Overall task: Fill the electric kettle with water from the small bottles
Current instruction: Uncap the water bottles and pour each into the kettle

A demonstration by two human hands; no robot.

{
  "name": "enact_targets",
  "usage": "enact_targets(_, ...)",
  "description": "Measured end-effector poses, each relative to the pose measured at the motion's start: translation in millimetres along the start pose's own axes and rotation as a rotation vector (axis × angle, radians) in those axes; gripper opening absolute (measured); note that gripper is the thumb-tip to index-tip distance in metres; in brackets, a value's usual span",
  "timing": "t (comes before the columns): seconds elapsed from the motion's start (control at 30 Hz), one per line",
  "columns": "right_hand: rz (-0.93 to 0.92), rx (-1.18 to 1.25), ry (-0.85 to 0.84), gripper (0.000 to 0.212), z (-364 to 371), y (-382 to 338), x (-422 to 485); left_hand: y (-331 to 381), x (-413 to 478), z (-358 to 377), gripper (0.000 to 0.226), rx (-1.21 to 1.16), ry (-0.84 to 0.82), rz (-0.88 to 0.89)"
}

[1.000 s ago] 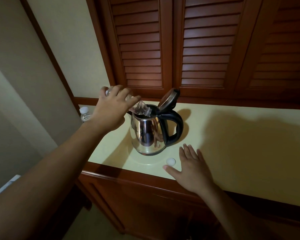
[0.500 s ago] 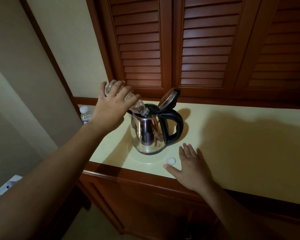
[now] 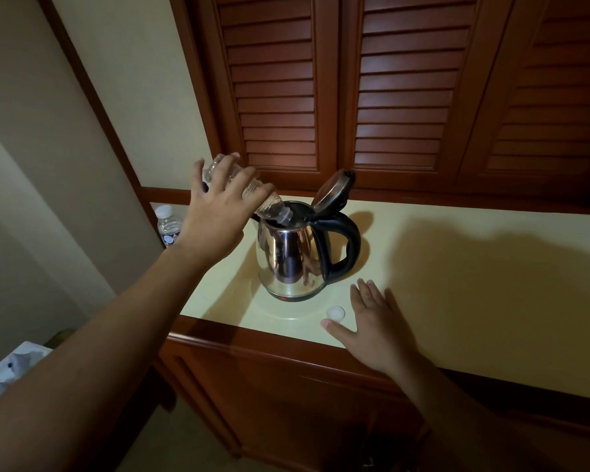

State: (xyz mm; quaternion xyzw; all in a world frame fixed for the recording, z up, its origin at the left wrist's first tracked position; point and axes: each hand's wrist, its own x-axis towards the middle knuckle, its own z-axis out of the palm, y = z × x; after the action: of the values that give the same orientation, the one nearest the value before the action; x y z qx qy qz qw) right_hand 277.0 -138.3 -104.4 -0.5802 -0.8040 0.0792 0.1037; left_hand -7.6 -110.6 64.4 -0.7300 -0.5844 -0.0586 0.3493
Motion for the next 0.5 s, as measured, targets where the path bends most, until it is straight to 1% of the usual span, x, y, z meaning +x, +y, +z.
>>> enact_targets(0.1, -0.004, 0.015, 0.013, 0.106, 0.3, 0.3, -0.4, -0.1, -0.4, -0.7, 0.094, 0.002, -0.005, -0.012)
enact_targets(0.17, -0.017, 0.036, 0.028, 0.101, 0.8, 1.0, -1.0, -0.5, -1.3, -2.4, 0.094, -0.001, -0.017, -0.036)
enact_targets(0.27, -0.069, 0.108, 0.075, 0.081, -0.4, 0.9, -2.9, -0.2, -5.3, -2.1, 0.088, -0.082, -0.042, -0.124)
enact_targets(0.4, -0.108, 0.151, 0.105, 0.056, -0.9, 1.0, -5.6, 0.8, -15.9, 2.8, 0.068, -0.362, -0.056, -0.306)
enact_targets(0.43, -0.117, 0.168, 0.114, 0.050, 0.1, 1.4, -5.7, 1.2, -20.0, 3.4, 0.063, -0.457, -0.057, -0.361)
enact_targets(0.5, -0.134, 0.211, 0.138, 0.041, 2.4, 2.6, -5.6, 3.8, -31.3, 2.7, 0.055, -0.730, -0.053, -0.485)
